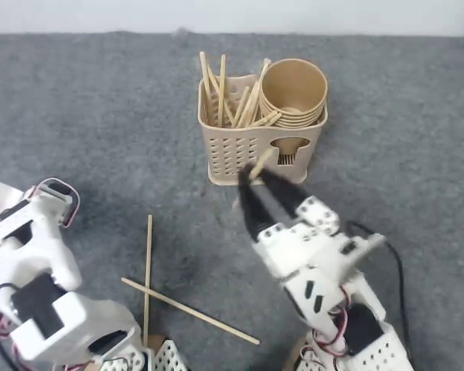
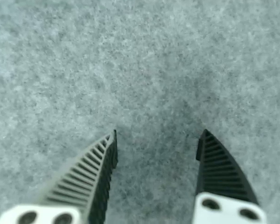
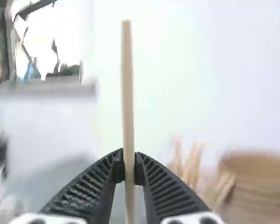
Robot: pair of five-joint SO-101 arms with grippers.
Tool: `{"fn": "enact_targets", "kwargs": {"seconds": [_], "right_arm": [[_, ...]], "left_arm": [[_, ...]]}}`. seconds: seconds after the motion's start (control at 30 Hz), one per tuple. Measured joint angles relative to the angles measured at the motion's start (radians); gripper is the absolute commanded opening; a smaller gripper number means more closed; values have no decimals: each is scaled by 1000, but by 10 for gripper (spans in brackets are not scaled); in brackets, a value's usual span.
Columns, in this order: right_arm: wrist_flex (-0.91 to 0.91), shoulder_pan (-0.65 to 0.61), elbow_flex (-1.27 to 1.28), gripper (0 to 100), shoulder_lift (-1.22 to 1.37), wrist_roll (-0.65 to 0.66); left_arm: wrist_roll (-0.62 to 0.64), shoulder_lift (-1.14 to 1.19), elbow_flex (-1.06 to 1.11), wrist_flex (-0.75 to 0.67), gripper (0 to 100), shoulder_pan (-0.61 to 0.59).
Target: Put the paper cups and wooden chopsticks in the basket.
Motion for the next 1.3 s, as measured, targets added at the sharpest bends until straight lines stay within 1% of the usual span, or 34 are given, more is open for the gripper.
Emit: {"fn": "enact_targets", "kwargs": {"seconds": [0.13,0.23,0.43,0.63,0.9,0.97,1.07,1.13,1.23,1.3], "right_arm": [[-245,64,-43,8,100,5],[-359,89,-114,8,201,43],[-486,109,-308,8,525,55],[-566,107,-503,8,839,55],[-574,120,-647,14,1218,55],[-574,130,-677,58,1297,55],[-555,141,-707,177,1341,55],[-505,144,-730,226,1341,55],[-379,144,-764,233,1341,44],[-270,147,-795,234,1321,-15]], "left_arm": [[0,0,0,0,264,0],[0,0,0,0,264,0],[0,0,0,0,264,0],[0,0,0,0,264,0],[0,0,0,0,264,0],[0,0,0,0,264,0],[0,0,0,0,264,0],[0,0,0,0,264,0],[0,0,0,0,264,0],[0,0,0,0,264,0]]}}
